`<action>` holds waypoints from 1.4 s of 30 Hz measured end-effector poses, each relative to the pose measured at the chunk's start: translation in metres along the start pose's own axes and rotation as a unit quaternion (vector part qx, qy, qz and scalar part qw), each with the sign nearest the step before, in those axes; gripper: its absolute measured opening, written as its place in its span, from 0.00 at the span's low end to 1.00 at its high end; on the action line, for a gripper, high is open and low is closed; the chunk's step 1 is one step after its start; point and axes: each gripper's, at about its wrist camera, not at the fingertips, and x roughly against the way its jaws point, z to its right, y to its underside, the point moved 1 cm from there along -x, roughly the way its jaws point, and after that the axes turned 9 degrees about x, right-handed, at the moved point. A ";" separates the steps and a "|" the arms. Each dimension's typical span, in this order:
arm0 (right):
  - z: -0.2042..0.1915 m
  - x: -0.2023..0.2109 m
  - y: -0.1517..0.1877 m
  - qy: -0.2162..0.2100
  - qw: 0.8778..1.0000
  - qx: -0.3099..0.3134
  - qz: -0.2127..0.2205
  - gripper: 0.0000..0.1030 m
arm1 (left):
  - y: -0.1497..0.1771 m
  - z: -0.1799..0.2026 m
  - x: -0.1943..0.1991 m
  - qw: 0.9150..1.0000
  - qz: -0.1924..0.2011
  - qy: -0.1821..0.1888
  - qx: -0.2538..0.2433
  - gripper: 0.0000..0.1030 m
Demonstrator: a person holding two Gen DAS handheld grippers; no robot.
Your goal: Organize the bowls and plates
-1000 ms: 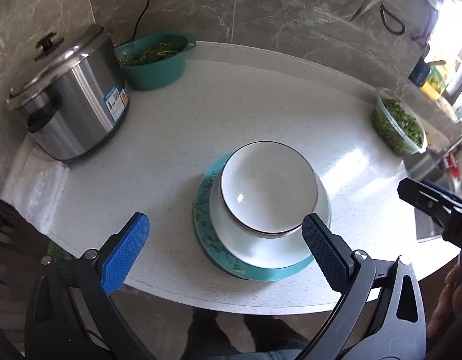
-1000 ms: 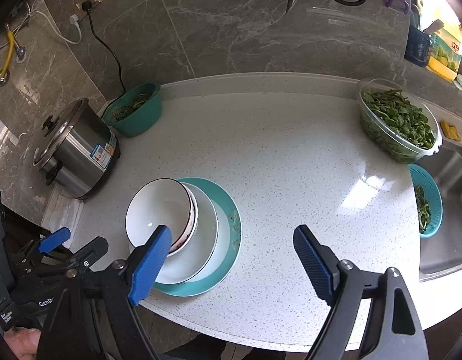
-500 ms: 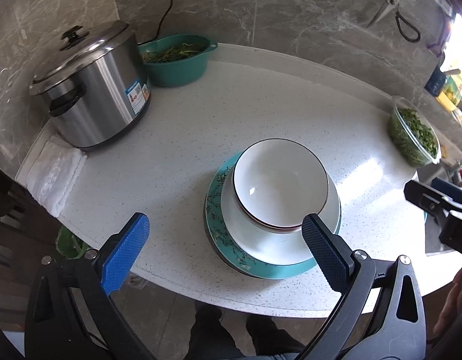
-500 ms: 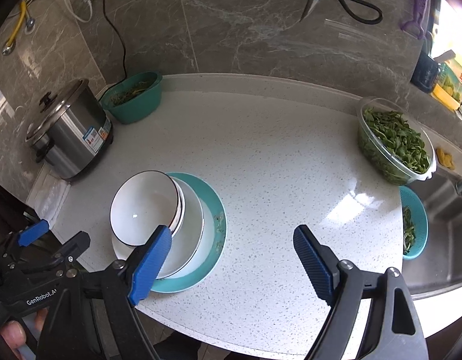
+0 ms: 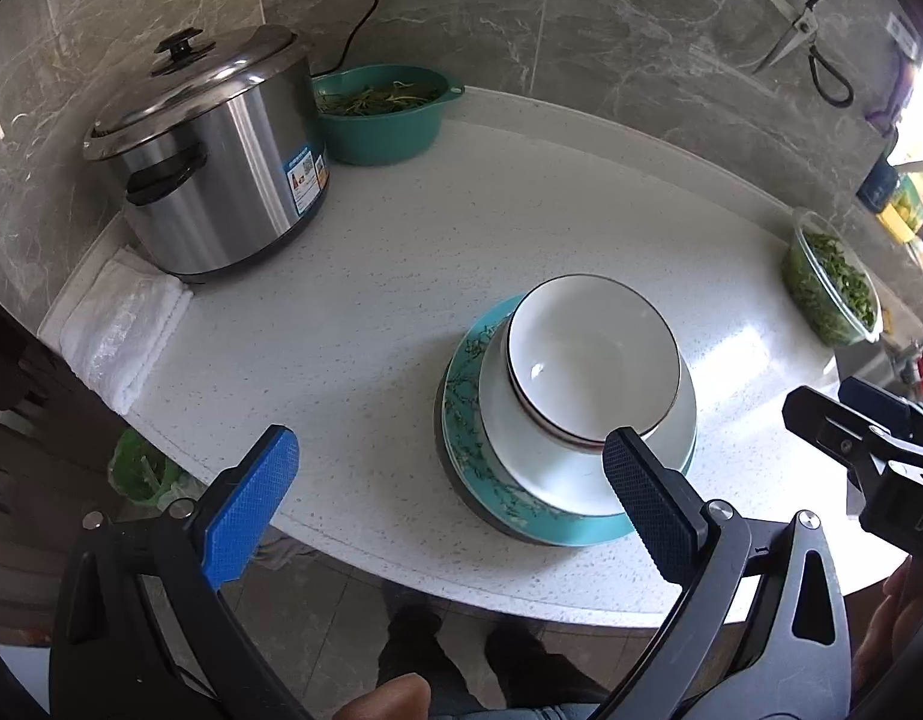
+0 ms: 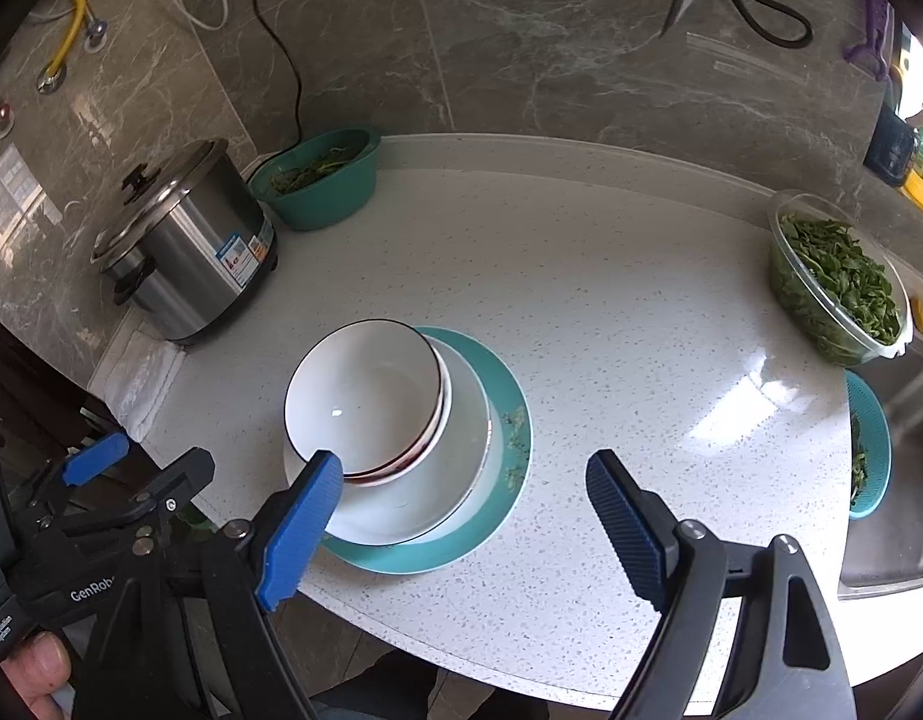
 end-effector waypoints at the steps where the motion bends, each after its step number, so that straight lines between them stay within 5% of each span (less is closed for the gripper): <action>1: -0.003 -0.001 -0.001 0.000 1.000 0.002 -0.001 0.83 | 0.000 -0.001 0.000 1.000 0.000 -0.003 -0.003 1.00; 11: -0.012 -0.006 0.000 0.011 1.000 0.004 -0.010 0.83 | -0.006 -0.008 0.003 1.000 0.018 0.012 -0.006 1.00; 22: -0.011 -0.006 0.003 0.019 1.000 -0.003 -0.011 0.83 | -0.003 -0.008 0.022 0.995 0.045 0.075 -0.043 1.00; 42: -0.007 0.000 0.000 0.026 1.000 -0.002 -0.006 0.83 | -0.003 0.018 0.010 0.997 0.034 0.020 -0.063 1.00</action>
